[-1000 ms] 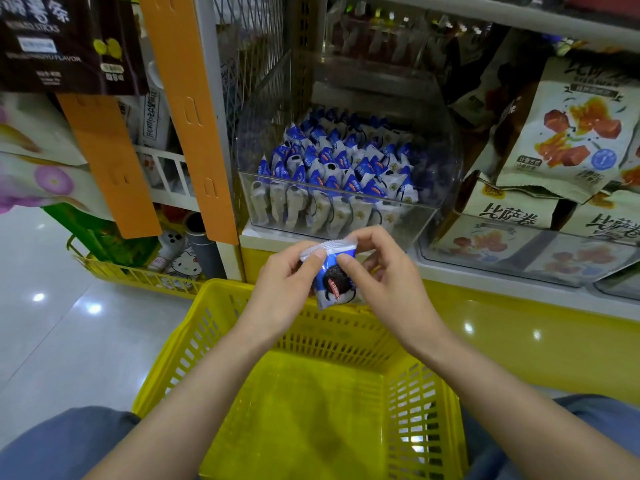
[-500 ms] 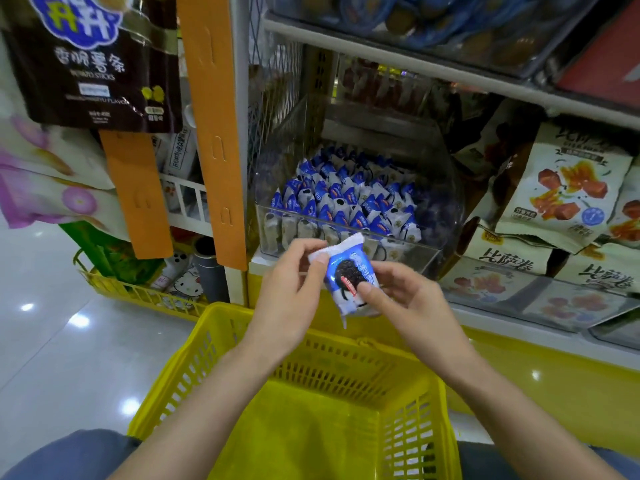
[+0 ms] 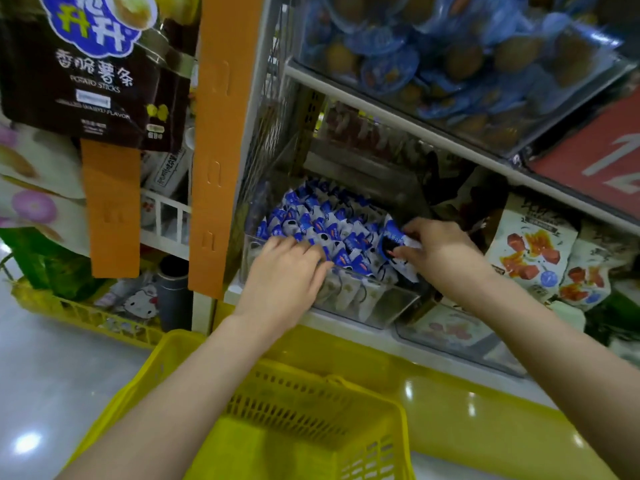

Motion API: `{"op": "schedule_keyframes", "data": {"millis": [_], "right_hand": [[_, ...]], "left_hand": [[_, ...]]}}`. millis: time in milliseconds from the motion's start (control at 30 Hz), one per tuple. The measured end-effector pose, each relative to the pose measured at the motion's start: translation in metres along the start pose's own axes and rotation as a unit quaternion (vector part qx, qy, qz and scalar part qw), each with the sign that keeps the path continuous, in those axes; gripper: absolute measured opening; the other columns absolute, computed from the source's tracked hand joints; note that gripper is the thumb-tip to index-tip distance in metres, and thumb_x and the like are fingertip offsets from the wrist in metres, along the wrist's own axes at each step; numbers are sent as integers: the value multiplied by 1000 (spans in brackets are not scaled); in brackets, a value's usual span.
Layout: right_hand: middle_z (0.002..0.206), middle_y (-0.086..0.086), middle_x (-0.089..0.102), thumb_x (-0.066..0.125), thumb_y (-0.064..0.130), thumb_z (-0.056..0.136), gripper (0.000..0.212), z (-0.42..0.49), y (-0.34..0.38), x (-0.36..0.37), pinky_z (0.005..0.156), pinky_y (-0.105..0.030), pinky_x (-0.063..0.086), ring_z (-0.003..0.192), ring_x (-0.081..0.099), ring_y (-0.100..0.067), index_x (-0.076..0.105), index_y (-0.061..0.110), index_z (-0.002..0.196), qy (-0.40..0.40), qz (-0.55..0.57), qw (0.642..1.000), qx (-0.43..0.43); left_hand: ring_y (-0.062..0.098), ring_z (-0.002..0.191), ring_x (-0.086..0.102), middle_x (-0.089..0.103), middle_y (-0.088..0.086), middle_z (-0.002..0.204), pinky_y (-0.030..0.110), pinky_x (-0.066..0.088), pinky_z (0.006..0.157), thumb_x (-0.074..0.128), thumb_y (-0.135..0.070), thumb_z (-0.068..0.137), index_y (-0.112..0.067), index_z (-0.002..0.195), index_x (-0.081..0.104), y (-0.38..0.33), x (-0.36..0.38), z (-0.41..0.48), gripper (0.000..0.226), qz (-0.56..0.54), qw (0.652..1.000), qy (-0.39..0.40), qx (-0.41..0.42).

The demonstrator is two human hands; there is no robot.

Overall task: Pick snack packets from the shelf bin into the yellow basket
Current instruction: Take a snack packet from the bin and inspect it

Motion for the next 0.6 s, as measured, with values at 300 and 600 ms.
{"op": "schedule_keyframes", "data": {"millis": [300, 600], "right_hand": [[83, 2, 54, 65, 27, 84, 29, 17, 19, 16, 57, -21, 41, 72, 53, -11, 59, 11, 107, 165, -44, 985, 23], [116, -8, 59, 47, 21, 95, 25, 23, 19, 33, 82, -32, 46, 98, 57, -21, 59, 9, 114, 256, -38, 966, 7]], "left_hand": [[16, 101, 54, 64, -3, 106, 30, 29, 94, 30, -35, 99, -20, 108, 58, 4, 4, -1, 33, -5, 1000, 8, 7], [18, 103, 54, 64, 1, 109, 30, 29, 95, 33, -29, 100, -16, 110, 59, 5, 0, -3, 31, -19, 1000, 11, 17]]}}
Point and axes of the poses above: each hand's wrist, its own z-axis towards the middle knuckle, its own x-axis out of the palm, y = z × x, the point moved 1 cm from there along z, towards the middle knuckle
